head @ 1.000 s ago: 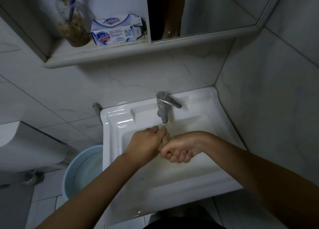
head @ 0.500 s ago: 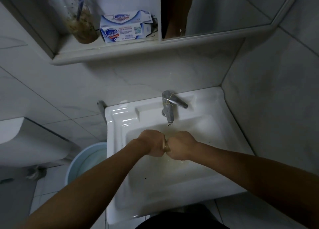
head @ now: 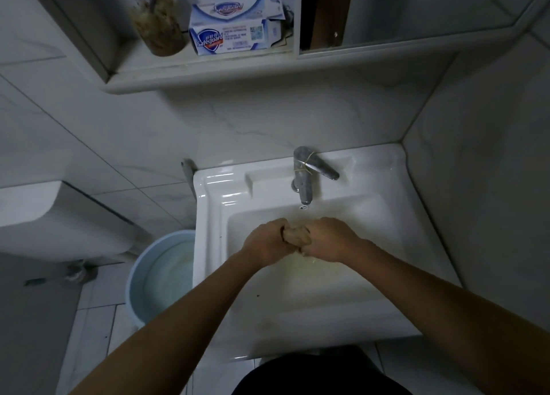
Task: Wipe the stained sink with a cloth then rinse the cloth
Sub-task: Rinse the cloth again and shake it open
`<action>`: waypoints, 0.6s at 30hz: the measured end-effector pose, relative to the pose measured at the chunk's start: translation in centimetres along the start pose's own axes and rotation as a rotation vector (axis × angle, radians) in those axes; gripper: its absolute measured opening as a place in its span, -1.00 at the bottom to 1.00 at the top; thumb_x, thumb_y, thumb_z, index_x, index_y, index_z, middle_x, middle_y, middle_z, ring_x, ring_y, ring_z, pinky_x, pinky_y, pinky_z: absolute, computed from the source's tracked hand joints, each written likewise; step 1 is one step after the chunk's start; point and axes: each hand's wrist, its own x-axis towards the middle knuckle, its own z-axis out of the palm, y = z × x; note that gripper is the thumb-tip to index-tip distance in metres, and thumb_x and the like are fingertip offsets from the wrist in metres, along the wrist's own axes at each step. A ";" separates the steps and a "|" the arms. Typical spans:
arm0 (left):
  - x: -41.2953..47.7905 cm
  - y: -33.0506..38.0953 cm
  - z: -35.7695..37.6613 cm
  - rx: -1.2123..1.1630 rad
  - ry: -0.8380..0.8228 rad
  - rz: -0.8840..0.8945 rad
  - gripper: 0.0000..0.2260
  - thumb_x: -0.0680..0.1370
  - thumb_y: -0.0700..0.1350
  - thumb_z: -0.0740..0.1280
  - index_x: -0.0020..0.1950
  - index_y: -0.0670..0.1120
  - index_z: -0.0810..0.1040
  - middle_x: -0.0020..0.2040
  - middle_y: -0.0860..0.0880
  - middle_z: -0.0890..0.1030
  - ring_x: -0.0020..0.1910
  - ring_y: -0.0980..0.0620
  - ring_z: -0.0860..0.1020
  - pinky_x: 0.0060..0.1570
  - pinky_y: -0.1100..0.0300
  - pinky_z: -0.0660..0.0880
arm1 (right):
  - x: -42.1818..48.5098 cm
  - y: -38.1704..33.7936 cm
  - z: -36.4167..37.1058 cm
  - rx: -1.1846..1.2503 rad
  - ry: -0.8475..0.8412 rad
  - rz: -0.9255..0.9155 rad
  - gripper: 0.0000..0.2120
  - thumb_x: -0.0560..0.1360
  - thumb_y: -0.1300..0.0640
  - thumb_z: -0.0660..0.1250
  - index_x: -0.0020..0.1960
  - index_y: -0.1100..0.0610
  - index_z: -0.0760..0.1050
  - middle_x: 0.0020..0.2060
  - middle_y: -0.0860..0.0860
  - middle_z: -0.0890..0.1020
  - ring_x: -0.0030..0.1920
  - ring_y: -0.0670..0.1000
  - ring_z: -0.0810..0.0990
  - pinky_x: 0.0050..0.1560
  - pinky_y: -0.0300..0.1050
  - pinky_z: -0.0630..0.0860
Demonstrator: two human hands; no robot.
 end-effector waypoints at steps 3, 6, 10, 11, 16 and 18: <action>-3.2 0.9 0.4 -0.631 0.074 -0.112 -0.71 0.50 -0.19 0.44 0.17 -0.14 0.46 -0.05 -0.09 0.64 -0.14 -0.02 0.59 -0.27 0.24 0.50 | -2.4 0.2 1.3 0.277 0.040 0.108 -0.67 0.40 -0.11 0.41 0.06 0.03 0.46 -0.01 -0.02 0.63 -0.01 0.11 0.62 -0.11 -0.07 0.52; -6.0 1.7 1.4 -1.012 0.068 -0.272 -0.74 0.57 0.01 0.39 0.20 -0.08 0.55 0.04 -0.10 0.72 -0.12 -0.01 0.66 -0.22 0.13 0.52 | -5.1 -0.8 3.6 0.621 0.070 0.143 -0.58 0.38 -0.14 0.47 0.07 -0.06 0.33 0.01 -0.13 0.59 -0.03 -0.04 0.59 -0.14 -0.12 0.49; -7.3 1.3 3.3 -1.035 0.249 -0.316 -0.83 0.59 -0.05 0.39 0.11 -0.10 0.66 0.03 -0.15 0.72 -0.05 -0.02 0.70 -0.13 0.10 0.56 | -6.9 -1.4 4.7 0.709 0.122 0.069 -0.66 0.43 -0.13 0.42 0.15 -0.06 0.46 -0.02 -0.16 0.63 -0.06 -0.13 0.61 -0.01 -0.02 0.60; -7.5 1.2 3.5 -1.063 0.277 -0.316 -0.85 0.60 -0.08 0.39 0.10 -0.11 0.66 0.02 -0.16 0.73 -0.05 -0.03 0.69 -0.14 0.11 0.56 | -7.1 -1.4 4.5 0.705 0.134 0.056 -0.71 0.45 -0.09 0.42 0.13 -0.04 0.50 -0.06 -0.15 0.64 -0.09 -0.12 0.61 -0.02 0.00 0.61; -8.8 2.2 3.4 -1.121 0.353 -0.279 -0.87 0.62 -0.14 0.34 0.13 -0.13 0.60 -0.01 -0.12 0.73 -0.05 -0.05 0.72 -0.16 0.11 0.59 | -8.2 -1.7 3.5 0.775 0.263 0.038 -0.81 0.48 0.07 0.46 0.04 -0.06 0.51 -0.23 -0.15 0.62 -0.25 -0.11 0.60 -0.13 -0.01 0.60; -9.5 3.1 3.4 -1.109 0.402 -0.252 -0.85 0.62 -0.10 0.36 0.09 -0.18 0.57 0.00 -0.11 0.72 -0.06 -0.06 0.73 -0.17 0.09 0.59 | -8.8 -1.6 3.2 0.784 0.270 0.022 -0.80 0.47 0.09 0.48 0.06 0.01 0.54 -0.24 -0.12 0.62 -0.26 -0.08 0.60 -0.15 -0.03 0.58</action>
